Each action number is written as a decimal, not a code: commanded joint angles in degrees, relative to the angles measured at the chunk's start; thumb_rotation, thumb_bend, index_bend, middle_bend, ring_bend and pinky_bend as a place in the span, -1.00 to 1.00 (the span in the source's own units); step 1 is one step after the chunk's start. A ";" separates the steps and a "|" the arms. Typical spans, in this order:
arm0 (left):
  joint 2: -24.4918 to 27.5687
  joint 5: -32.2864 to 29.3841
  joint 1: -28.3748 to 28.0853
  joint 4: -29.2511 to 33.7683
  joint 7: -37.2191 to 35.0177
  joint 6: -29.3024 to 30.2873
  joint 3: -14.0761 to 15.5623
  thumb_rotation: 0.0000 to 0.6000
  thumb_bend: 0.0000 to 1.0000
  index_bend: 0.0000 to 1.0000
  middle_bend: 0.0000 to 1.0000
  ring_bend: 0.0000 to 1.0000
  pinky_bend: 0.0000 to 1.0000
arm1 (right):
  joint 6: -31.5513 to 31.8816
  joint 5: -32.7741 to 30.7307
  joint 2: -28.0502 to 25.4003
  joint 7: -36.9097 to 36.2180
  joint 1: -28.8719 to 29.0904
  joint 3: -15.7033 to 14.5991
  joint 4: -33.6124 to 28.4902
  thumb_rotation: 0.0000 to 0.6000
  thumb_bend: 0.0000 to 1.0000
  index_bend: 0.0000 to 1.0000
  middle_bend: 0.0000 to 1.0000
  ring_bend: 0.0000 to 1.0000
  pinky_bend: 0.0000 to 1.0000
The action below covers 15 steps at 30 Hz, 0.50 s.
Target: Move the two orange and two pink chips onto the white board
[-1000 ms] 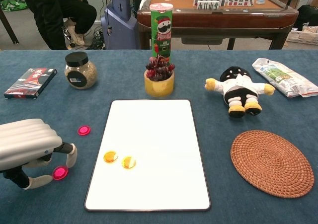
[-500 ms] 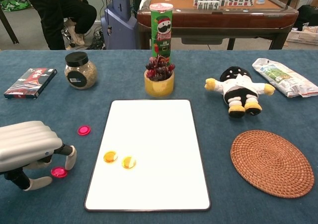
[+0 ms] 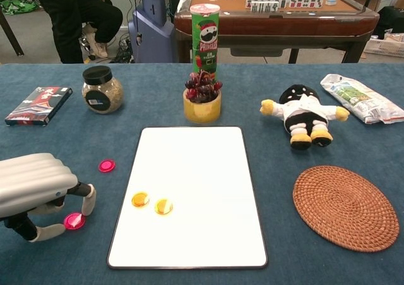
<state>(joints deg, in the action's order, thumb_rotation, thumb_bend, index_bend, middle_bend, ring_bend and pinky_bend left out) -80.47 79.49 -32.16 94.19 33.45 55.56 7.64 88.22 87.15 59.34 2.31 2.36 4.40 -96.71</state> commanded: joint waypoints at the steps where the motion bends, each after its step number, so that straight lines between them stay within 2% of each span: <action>1: -0.05 -0.01 -0.01 -0.03 0.23 -0.21 -0.06 1.00 -0.26 0.01 1.00 0.94 1.00 | 0.00 0.04 -0.01 0.01 -0.01 -0.03 -0.02 1.00 -0.97 -0.45 -0.37 -0.54 -0.25; 15: -0.53 -1.05 0.18 -0.02 1.50 -0.96 -0.45 1.00 -0.26 0.07 1.00 0.94 1.00 | 0.07 0.05 -0.08 -0.22 -0.03 -0.01 0.03 1.00 -0.97 -0.45 -0.37 -0.54 -0.25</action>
<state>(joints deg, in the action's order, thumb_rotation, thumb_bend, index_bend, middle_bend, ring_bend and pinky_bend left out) -80.99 78.44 -31.98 94.18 34.95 54.60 7.19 88.29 87.19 59.26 2.10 2.32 4.39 -96.68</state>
